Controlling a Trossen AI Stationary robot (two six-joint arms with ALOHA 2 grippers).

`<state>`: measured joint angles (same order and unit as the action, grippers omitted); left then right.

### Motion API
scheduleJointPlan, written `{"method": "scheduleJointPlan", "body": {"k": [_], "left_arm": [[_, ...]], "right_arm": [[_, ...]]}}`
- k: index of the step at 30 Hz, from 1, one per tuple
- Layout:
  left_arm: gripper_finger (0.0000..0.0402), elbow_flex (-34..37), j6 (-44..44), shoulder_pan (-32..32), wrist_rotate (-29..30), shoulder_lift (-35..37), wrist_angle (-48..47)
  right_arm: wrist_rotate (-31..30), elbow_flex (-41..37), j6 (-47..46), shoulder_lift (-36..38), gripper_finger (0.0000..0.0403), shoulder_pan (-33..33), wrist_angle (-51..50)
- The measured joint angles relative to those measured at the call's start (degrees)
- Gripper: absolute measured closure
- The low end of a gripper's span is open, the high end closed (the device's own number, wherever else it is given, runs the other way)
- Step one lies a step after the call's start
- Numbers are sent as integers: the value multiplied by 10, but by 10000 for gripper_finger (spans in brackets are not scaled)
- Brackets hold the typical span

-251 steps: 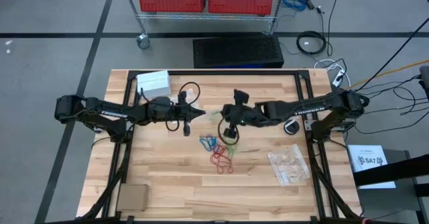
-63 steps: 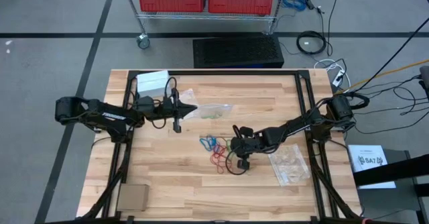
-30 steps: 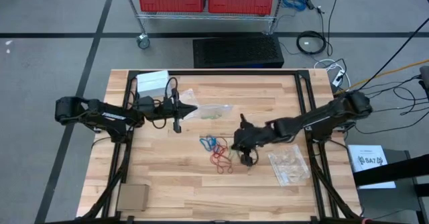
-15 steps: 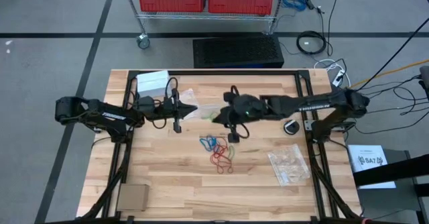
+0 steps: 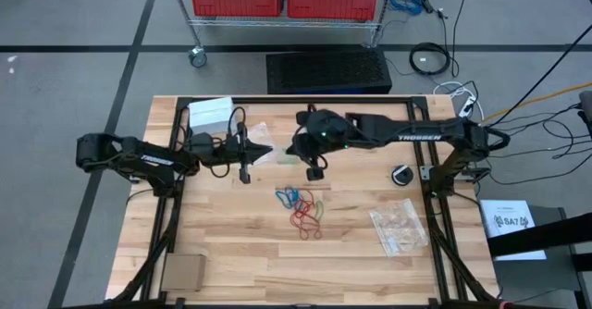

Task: Sort rubber bands
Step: Put the green rubber band into the top right transparent zip lock bag

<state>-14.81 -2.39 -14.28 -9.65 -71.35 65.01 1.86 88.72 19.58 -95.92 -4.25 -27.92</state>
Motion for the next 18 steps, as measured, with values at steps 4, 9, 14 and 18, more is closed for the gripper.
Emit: {"method": "scheduleJointPlan", "body": {"k": [4,9,14,18], "left_arm": [[401,0,0,0,0,0,0],[401,0,0,0,0,0,0],[401,0,0,0,-4,0,0],[401,0,0,0,-4,0,0]], "right_arm": [[0,23,11,0,401,-2,-10],[0,29,17,1,402,-6,-19],[0,28,19,1,402,-15,-35],[0,28,19,1,403,-18,-36]]}}
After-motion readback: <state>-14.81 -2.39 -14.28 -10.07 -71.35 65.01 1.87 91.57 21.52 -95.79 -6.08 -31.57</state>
